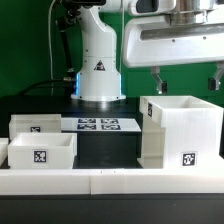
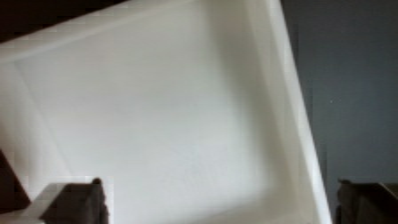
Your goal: Assemble drawer
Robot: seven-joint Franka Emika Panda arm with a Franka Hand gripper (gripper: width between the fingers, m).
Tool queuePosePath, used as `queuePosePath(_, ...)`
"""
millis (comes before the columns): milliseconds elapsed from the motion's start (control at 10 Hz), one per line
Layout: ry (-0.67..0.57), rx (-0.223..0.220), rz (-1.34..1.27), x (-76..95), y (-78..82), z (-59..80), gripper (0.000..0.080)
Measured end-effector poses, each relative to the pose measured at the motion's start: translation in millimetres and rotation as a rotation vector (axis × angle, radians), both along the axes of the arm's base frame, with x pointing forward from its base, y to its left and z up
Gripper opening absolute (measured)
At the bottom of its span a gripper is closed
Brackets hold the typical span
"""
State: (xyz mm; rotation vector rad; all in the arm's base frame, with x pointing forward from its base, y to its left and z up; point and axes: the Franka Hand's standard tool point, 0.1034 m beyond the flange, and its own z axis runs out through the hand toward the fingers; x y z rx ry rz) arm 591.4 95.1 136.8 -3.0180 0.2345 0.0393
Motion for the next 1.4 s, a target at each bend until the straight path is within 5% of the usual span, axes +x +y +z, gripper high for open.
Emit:
queuePosePath(200, -0.012, -0.017, 0.101, -6.3, -53.5, 0.8, 0.0649)
queuePosePath(500, -0.020, -0.027, 0.135, -12.8, -111.7, -10.6, 0.0649)
queuePosePath(700, -0.020, -0.031, 0.199, -12.9, -130.6, -24.1, 0.0649)
queuePosePath(1100, -0.018, -0.033, 0.212, -15.2, -134.7, -27.1, 0.0649)
queuePosePath(1400, -0.038, -0.072, 0.218, -33.6, -173.3, -55.2, 0.0649)
